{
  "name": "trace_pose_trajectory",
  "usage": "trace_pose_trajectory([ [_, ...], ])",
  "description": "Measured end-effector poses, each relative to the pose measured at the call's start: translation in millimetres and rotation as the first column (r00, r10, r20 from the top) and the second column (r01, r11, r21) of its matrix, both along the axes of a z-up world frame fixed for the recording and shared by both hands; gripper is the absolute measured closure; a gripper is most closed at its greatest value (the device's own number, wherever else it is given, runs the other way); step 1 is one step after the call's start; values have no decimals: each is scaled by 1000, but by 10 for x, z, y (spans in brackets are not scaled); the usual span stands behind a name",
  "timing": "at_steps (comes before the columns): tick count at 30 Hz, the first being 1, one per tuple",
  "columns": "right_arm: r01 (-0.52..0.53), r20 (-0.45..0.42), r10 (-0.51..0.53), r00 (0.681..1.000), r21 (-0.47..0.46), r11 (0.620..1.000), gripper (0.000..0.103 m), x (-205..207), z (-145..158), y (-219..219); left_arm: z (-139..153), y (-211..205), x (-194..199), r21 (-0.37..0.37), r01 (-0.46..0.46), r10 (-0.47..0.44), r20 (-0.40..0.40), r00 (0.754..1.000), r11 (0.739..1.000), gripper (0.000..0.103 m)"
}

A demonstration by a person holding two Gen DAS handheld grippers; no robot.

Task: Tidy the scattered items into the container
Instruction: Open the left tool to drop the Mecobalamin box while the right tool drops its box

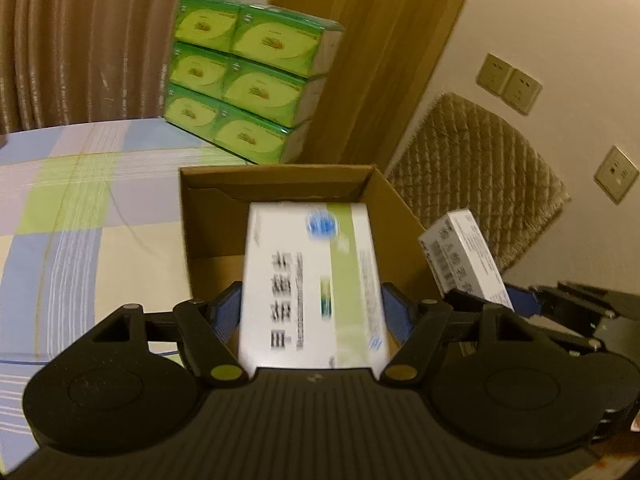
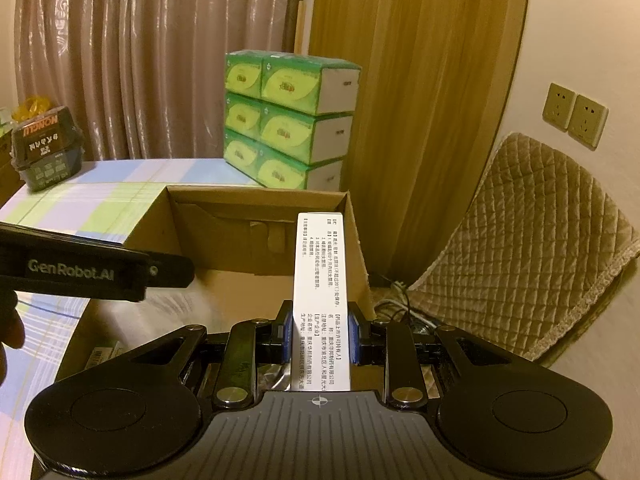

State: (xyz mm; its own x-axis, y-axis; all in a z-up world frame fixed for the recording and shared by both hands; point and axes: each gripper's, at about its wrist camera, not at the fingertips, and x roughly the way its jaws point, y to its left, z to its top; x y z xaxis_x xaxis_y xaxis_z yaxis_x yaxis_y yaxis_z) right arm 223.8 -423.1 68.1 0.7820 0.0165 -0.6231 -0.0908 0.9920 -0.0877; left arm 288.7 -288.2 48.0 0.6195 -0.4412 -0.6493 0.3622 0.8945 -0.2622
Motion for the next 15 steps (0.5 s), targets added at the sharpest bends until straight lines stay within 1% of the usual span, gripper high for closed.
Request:
trace_pose_trajectory([
  [15, -21, -4, 21, 1000, 6, 1000, 80, 20, 20, 119, 38, 192, -60, 15, -10, 10, 19, 1000, 1000, 33],
])
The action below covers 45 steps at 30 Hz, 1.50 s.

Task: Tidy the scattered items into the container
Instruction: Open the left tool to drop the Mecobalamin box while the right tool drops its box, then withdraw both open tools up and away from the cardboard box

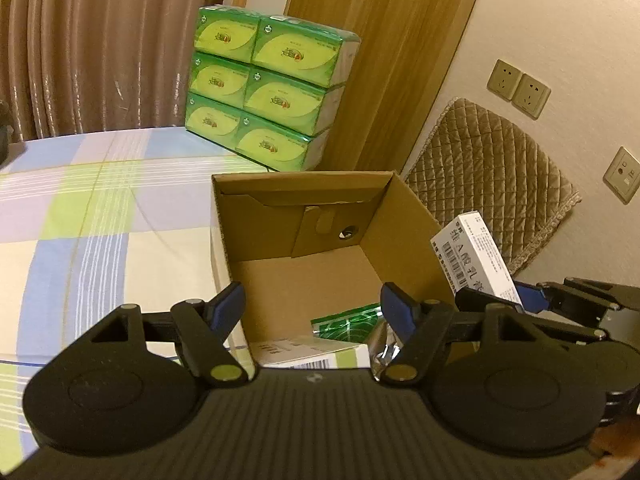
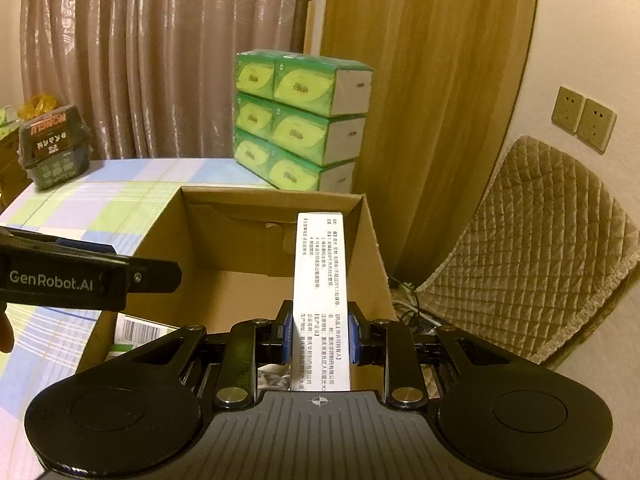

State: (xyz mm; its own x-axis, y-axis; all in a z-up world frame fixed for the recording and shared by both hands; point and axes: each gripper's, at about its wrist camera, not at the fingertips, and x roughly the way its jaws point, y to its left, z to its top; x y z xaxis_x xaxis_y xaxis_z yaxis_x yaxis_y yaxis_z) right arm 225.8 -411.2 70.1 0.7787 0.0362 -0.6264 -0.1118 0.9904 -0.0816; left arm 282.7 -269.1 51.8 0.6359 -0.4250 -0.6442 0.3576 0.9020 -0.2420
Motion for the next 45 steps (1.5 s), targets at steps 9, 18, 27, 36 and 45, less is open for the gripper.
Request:
trace_pose_trajectory([
  [9, -11, -1, 11, 1000, -3, 1000, 80, 22, 17, 73, 7, 96, -44, 1, -2, 2, -4, 1000, 1000, 33],
  [18, -19, 3, 19, 1000, -4, 1000, 80, 53, 37, 119, 23, 159, -56, -4, -9, 9, -1, 1000, 1000, 33],
  [27, -1, 42, -1, 999, 57, 998, 71, 158, 78, 66, 62, 262, -68, -20, -33, 33, 1, 999, 999, 33],
  [36, 52, 46, -57, 997, 113, 992, 62, -51, 112, -117, 57, 414, -131, -23, -57, 57, -3, 998, 998, 29],
  [45, 83, 53, -91, 994, 142, 986, 43, -560, 214, -205, 58, 496, -460, -7, -53, 53, -6, 999, 999, 17],
])
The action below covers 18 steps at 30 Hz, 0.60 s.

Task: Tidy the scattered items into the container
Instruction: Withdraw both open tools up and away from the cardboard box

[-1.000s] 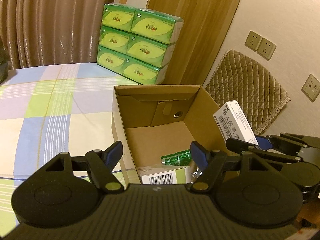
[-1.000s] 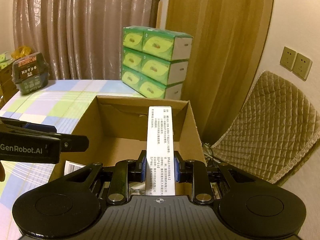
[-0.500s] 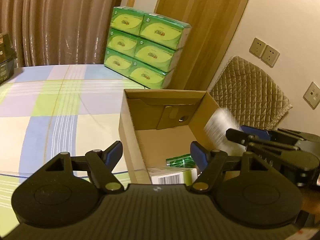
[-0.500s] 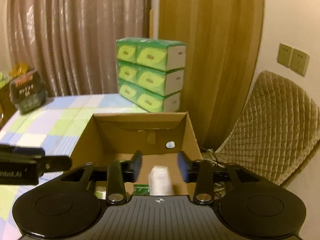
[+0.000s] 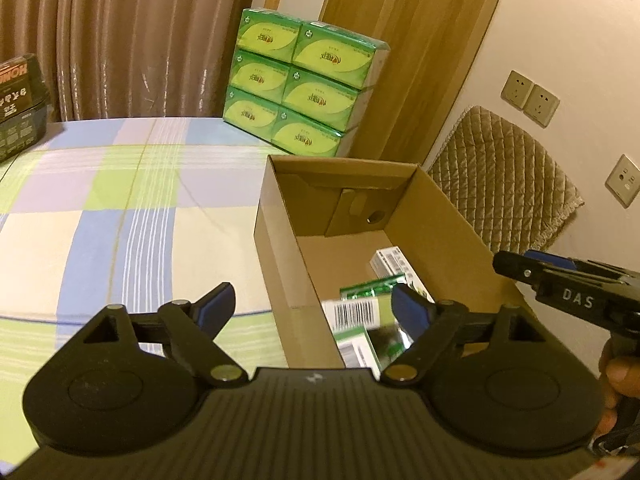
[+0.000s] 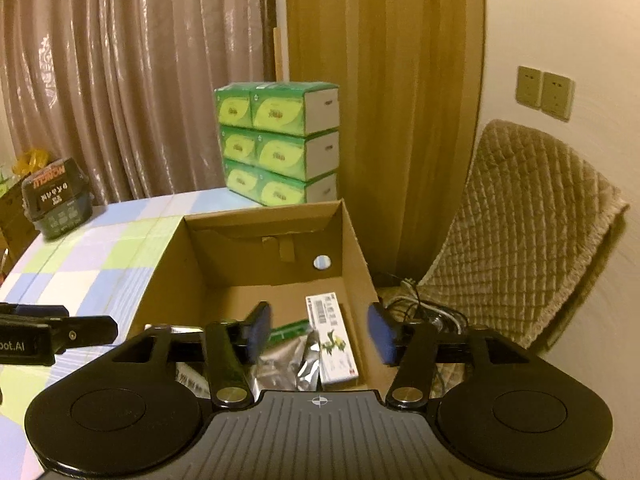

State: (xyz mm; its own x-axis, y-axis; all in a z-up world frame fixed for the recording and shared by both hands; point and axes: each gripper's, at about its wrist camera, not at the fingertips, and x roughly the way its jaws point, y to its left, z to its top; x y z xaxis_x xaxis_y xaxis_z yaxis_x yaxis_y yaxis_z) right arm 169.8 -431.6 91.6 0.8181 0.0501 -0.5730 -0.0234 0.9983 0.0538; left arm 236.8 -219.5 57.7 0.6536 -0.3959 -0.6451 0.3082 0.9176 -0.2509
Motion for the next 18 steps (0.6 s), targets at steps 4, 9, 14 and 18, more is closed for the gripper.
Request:
trace_pose_trajectory([
  [4, 1, 9, -1, 1000, -7, 1000, 34, -245, 81, 20, 69, -10, -223, 8, 23, -23, 9, 1000, 1000, 9],
  [9, 0, 26, 1, 1000, -33, 999, 11, -582, 168, 66, 184, -25, -532, 30, 46, -47, 32, 998, 998, 2],
  [14, -3, 32, 4, 999, -49, 999, 3, -906, 221, 100, 300, -11, -830, 45, 50, -52, 51, 997, 998, 1],
  [18, -7, 21, 8, 1000, -51, 999, 2, -1131, 252, 108, 385, -2, -1081, 74, 40, -46, 89, 995, 996, 1],
])
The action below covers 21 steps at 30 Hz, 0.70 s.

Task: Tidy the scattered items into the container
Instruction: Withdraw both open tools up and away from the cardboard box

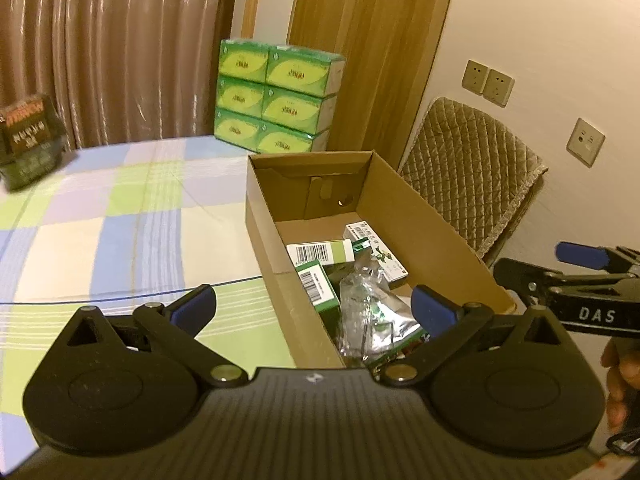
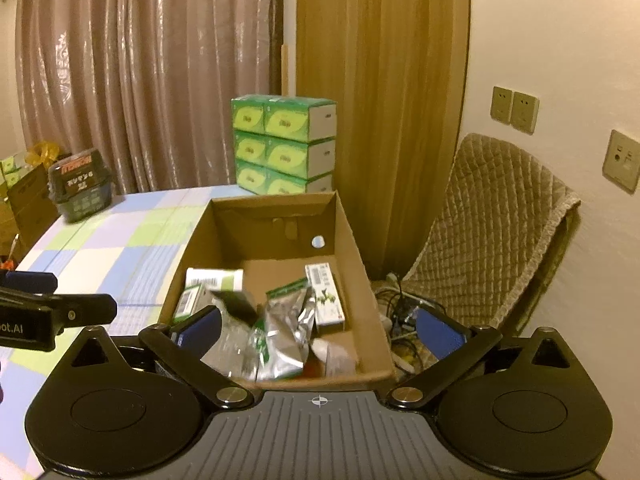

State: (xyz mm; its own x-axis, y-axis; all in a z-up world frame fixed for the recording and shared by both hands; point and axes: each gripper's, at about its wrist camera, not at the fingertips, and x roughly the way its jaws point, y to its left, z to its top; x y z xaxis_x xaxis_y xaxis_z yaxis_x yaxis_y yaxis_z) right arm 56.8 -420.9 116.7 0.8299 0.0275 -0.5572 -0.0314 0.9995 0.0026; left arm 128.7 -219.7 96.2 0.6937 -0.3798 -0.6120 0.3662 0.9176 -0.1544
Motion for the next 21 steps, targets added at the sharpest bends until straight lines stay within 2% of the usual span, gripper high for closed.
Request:
trace_pose_trajectory([
  [10, 19, -28, -19, 999, 11, 1000, 2, -508, 79, -10, 76, 18, -500, 50, -38, 38, -5, 999, 998, 1],
  [14, 33, -40, -32, 999, 12, 999, 2, -675, 97, -34, 107, -30, -720, 92, -42, 42, 3, 999, 995, 1],
  [18, 51, -46, -50, 998, 19, 998, 2, -815, 111, -68, 138, -8, -849, 49, -47, 48, -29, 998, 998, 1],
  [21, 53, -50, -52, 997, 18, 998, 2, -908, 118, -54, 158, 4, -934, 46, -58, 59, -29, 998, 997, 1],
])
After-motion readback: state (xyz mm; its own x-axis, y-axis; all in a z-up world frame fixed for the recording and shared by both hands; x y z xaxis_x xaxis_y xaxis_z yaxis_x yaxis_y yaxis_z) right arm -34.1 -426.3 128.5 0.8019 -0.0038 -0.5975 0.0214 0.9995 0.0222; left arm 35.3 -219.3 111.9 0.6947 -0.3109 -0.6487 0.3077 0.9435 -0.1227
